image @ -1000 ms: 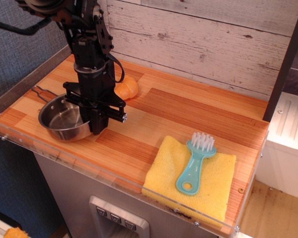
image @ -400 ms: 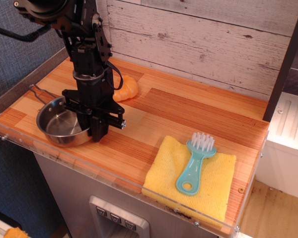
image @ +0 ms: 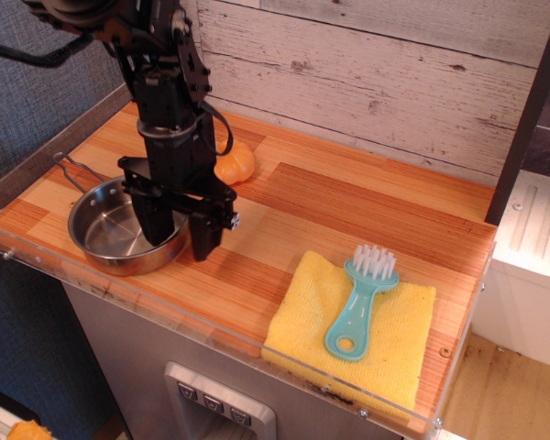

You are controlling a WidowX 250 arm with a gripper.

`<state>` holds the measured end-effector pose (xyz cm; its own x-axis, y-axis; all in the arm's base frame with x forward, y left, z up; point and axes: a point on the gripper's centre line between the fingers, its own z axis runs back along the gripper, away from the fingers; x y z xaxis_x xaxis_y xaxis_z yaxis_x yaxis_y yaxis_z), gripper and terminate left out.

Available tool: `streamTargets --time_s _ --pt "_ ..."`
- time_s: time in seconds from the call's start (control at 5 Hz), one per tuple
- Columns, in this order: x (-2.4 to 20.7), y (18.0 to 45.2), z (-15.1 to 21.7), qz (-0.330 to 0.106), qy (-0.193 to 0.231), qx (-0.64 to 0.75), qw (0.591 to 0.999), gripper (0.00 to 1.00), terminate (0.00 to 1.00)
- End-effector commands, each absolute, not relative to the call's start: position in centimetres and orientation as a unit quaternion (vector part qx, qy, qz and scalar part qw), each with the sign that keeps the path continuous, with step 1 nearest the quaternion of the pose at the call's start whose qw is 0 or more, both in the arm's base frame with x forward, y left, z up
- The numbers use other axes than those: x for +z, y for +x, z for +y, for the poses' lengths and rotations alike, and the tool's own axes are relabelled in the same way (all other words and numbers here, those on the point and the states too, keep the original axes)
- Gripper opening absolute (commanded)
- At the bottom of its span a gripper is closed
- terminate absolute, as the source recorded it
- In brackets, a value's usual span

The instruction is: Place the silver pot on the bottom left corner of the table.

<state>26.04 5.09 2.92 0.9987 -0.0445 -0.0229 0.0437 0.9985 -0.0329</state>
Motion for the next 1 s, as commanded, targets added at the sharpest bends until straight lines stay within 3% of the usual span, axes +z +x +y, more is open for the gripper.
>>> streamTargets --time_s 0.0,0.4,0.8 --pt "6.7 25.3 3.8 -0.046 0.006 -0.022 0.999 1.0 0.0" --pt "7.7 25.4 2.7 -0.059 0.001 -0.031 0.998 1.0 0.0" --pt "8.1 25.6 2.8 -0.043 -0.015 -0.042 0.998 1.0 0.0"
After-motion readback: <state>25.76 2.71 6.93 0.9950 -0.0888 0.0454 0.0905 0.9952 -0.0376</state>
